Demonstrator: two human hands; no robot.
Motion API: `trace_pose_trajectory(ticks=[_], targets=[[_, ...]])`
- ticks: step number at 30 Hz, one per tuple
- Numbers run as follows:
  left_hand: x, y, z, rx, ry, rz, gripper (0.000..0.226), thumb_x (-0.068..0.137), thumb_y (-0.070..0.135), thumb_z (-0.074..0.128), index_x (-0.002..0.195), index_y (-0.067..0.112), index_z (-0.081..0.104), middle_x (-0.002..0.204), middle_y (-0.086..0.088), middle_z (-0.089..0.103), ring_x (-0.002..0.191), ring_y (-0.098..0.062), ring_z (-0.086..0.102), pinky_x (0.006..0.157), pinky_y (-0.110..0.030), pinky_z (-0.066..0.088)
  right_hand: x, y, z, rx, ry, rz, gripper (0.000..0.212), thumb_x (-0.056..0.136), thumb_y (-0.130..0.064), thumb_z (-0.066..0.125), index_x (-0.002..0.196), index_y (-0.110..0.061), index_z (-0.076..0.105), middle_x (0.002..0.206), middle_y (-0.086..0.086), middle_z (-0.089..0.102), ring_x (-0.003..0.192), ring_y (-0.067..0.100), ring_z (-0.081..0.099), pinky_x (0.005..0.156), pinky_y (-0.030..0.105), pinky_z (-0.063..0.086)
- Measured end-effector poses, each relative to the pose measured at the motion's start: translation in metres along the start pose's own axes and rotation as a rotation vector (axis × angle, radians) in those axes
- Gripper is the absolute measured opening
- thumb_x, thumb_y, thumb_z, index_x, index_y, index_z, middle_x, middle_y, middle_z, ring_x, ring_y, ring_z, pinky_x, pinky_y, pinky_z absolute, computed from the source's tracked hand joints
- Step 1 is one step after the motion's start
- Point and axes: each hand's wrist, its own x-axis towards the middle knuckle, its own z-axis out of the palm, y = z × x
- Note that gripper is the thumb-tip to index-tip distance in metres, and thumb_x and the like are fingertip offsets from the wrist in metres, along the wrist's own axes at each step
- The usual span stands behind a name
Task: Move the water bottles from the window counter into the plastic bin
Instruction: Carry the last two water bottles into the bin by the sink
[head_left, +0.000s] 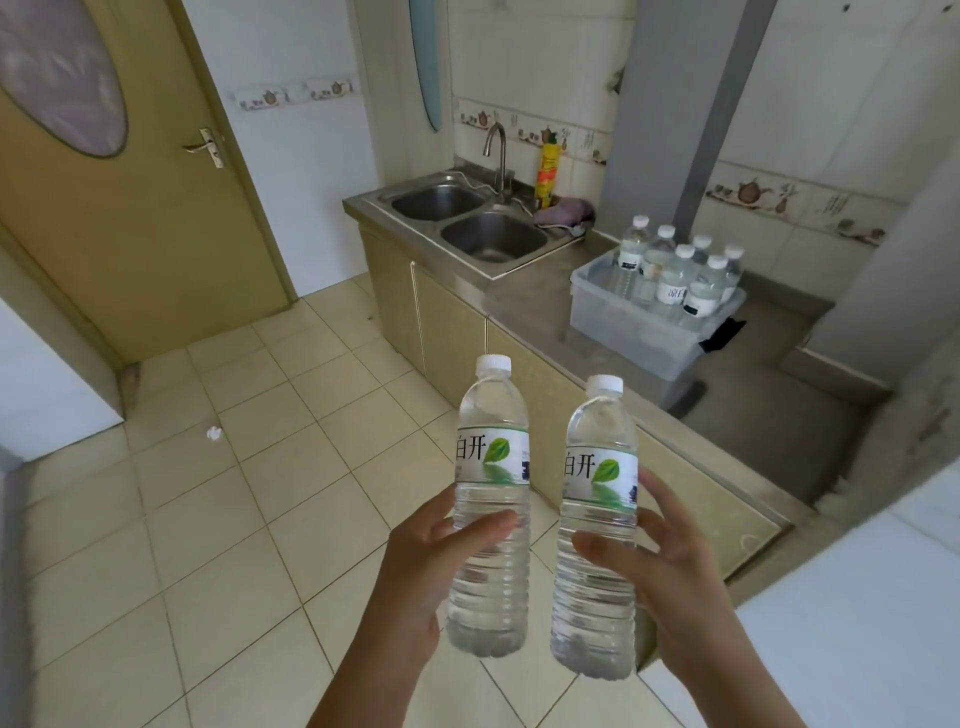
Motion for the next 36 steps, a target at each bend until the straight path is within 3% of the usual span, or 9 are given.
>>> trace_pose_trajectory(ticks=[5,10,14,17,22,26,31,36], targets=[[0.070,0.021,0.016,0.013,-0.044,-0.014,0.048,0.053,0.022,0.090,0.099,0.020,0.077,0.090,-0.006,0.079,0.080,-0.019,0.075,0.066,-0.028,0.054,0.066,-0.013,-0.003,0.032,0.032,0.001,0.087,0.042,-0.007,0.091,0.118,-0.037,0.061,0.102,0.010,0.071,0.086,0.031,0.071,0.068,0.044,0.057],[0.152,0.040,0.025,0.020,-0.098,-0.039,0.060,0.048,0.025,0.090,0.105,0.015,0.074,0.091,-0.006,0.079,0.079,-0.020,0.076,0.059,-0.025,0.054,0.139,-0.024,0.003,0.028,0.088,-0.012,0.086,0.046,-0.006,0.091,0.118,-0.040,0.059,0.103,0.005,0.071,0.081,0.024,0.072,0.061,0.037,0.052],[0.226,0.064,0.031,0.028,-0.153,-0.021,0.054,0.052,0.025,0.082,0.105,0.015,0.074,0.091,-0.005,0.079,0.079,-0.018,0.075,0.067,-0.027,0.053,0.204,-0.034,0.014,0.013,0.144,-0.013,0.078,0.057,0.002,0.085,0.118,-0.038,0.060,0.105,0.005,0.071,0.081,0.026,0.073,0.060,0.037,0.054],[0.283,0.085,0.035,0.047,-0.203,-0.005,0.048,0.056,0.022,0.085,0.103,0.016,0.075,0.093,-0.007,0.079,0.081,-0.019,0.075,0.065,-0.026,0.055,0.251,-0.044,0.021,0.001,0.200,-0.014,0.076,0.056,0.001,0.086,0.117,-0.037,0.061,0.106,0.007,0.071,0.085,0.027,0.072,0.067,0.042,0.057],[0.369,0.119,0.050,0.093,-0.268,0.004,0.047,0.056,0.027,0.085,0.102,0.022,0.076,0.096,-0.005,0.079,0.090,-0.024,0.075,0.076,-0.034,0.054,0.320,-0.062,0.027,0.034,0.280,-0.011,0.089,0.048,0.000,0.090,0.122,-0.037,0.059,0.105,0.005,0.072,0.092,0.027,0.070,0.066,0.039,0.054],[0.425,0.136,0.074,0.139,-0.335,-0.004,0.053,0.051,0.035,0.087,0.102,0.024,0.076,0.097,-0.005,0.078,0.090,-0.025,0.075,0.076,-0.034,0.054,0.368,-0.079,0.021,0.056,0.348,-0.010,0.095,0.042,-0.003,0.090,0.124,-0.036,0.056,0.102,0.002,0.072,0.093,0.026,0.069,0.061,0.033,0.050],[0.492,0.151,0.116,0.173,-0.374,0.006,0.054,0.050,0.035,0.087,0.101,0.022,0.076,0.095,-0.005,0.078,0.086,-0.022,0.075,0.070,-0.032,0.055,0.433,-0.093,0.001,0.070,0.423,-0.007,0.085,0.060,0.005,0.083,0.128,-0.035,0.051,0.110,0.001,0.067,0.094,0.022,0.067,0.060,0.030,0.049],[0.560,0.164,0.169,0.234,-0.415,0.045,0.044,0.065,0.019,0.090,0.105,0.023,0.074,0.097,0.003,0.078,0.090,-0.014,0.074,0.074,-0.027,0.053,0.504,-0.099,-0.025,0.022,0.491,-0.040,0.085,0.058,0.002,0.086,0.124,-0.038,0.050,0.113,-0.003,0.064,0.099,0.018,0.064,0.065,0.031,0.050]])
